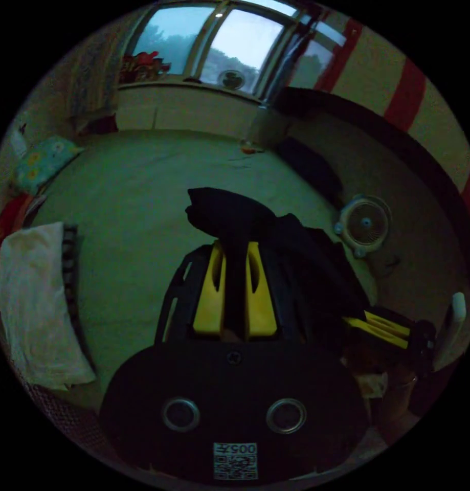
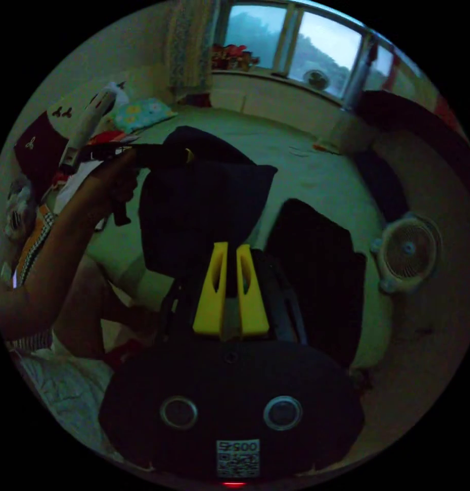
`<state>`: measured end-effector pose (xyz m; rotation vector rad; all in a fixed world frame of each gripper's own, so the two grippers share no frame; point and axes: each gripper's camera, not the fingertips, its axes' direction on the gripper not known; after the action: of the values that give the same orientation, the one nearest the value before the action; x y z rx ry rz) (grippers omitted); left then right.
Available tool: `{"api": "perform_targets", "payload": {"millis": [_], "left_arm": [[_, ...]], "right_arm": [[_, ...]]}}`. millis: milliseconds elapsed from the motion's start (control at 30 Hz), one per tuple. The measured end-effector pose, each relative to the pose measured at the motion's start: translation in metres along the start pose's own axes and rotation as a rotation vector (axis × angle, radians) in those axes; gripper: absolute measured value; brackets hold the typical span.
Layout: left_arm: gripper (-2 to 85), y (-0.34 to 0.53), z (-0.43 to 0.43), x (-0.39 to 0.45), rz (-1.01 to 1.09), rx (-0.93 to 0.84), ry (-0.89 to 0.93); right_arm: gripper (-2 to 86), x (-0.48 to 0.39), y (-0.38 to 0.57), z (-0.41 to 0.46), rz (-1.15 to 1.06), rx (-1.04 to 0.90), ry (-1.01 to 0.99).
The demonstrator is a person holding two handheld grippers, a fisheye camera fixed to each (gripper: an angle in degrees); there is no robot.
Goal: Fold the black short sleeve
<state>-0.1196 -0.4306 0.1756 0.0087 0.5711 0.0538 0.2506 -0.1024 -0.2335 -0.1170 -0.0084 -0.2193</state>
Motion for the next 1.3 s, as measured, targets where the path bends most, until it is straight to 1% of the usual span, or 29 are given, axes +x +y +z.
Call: {"api": "perform_targets", "payload": {"millis": [67, 133, 200, 267, 300, 367, 433, 567, 667, 733, 800, 867, 900, 933, 1000, 1033, 1100, 1167, 1200, 1233, 1300], "left_arm": [[6.5, -0.008, 0.008, 0.055, 0.043, 0.012, 0.045], [6.6, -0.013, 0.017, 0.092, 0.061, 0.014, 0.077], [6.7, -0.016, 0.031, 0.125, 0.071, 0.002, 0.093], [7.6, -0.016, 0.061, 0.156, 0.064, -0.056, 0.070], [8.0, -0.015, 0.069, 0.162, 0.055, -0.070, 0.055], [10.1, -0.011, 0.096, 0.177, 0.038, -0.172, -0.010], [10.9, -0.009, 0.095, 0.183, 0.023, -0.183, -0.060], [9.3, -0.003, 0.050, 0.179, 0.030, -0.047, -0.011], [7.8, 0.000, 0.030, 0.179, 0.078, -0.013, 0.051], [5.5, 0.004, 0.032, 0.182, 0.061, -0.052, 0.072], [1.5, 0.013, 0.043, 0.183, 0.041, -0.111, 0.112], [0.4, 0.031, 0.058, 0.181, 0.018, -0.204, 0.015], [0.3, 0.036, 0.058, 0.180, 0.036, -0.208, -0.002], [0.3, 0.043, 0.052, 0.178, 0.070, -0.179, -0.019], [0.2, 0.049, 0.034, 0.173, 0.081, -0.177, -0.021], [0.3, 0.053, 0.014, 0.167, 0.089, -0.149, -0.022], [0.5, 0.062, -0.028, 0.151, 0.111, -0.063, -0.012], [1.1, 0.083, -0.089, 0.113, 0.117, 0.014, 0.006], [1.4, 0.089, -0.104, 0.100, 0.115, 0.029, 0.011], [2.3, 0.104, -0.134, 0.072, 0.104, 0.058, 0.001], [4.1, 0.131, -0.178, 0.023, 0.066, 0.089, -0.069]], "right_arm": [[-1.0, 0.026, 0.011, -0.013, 0.052, 0.003, 0.052], [-0.9, 0.051, 0.020, -0.018, 0.103, -0.017, 0.095], [-0.5, 0.083, 0.027, -0.011, 0.181, -0.074, 0.122], [0.9, 0.106, 0.032, 0.006, 0.270, -0.119, 0.136], [3.0, 0.117, 0.036, 0.020, 0.315, -0.183, 0.161], [5.5, 0.121, 0.042, 0.034, 0.357, -0.243, 0.182], [6.9, 0.108, 0.047, 0.034, 0.321, -0.211, 0.149], [7.3, 0.067, 0.043, 0.036, 0.211, -0.127, 0.108], [5.2, 0.053, 0.031, 0.049, 0.231, -0.076, 0.112], [3.0, 0.048, 0.024, 0.064, 0.256, -0.101, 0.081], [0.3, 0.037, 0.024, 0.088, 0.287, -0.213, 0.067], [-0.5, 0.026, 0.030, 0.101, 0.306, -0.276, 0.089], [-0.7, 0.018, 0.034, 0.104, 0.305, -0.272, 0.092], [-0.8, 0.014, 0.035, 0.105, 0.300, -0.275, 0.094], [-0.9, 0.000, 0.035, 0.103, 0.291, -0.292, 0.108], [-0.9, -0.004, 0.034, 0.100, 0.293, -0.286, 0.103], [-0.9, -0.026, 0.029, 0.085, 0.296, -0.198, 0.055], [-1.0, -0.052, 0.020, 0.075, 0.268, -0.124, 0.000], [-1.0, -0.072, 0.013, 0.073, 0.243, -0.087, -0.036], [-0.9, -0.083, 0.008, 0.073, 0.227, -0.073, -0.054], [-0.9, -0.132, -0.009, 0.080, 0.150, -0.030, -0.120]]}}
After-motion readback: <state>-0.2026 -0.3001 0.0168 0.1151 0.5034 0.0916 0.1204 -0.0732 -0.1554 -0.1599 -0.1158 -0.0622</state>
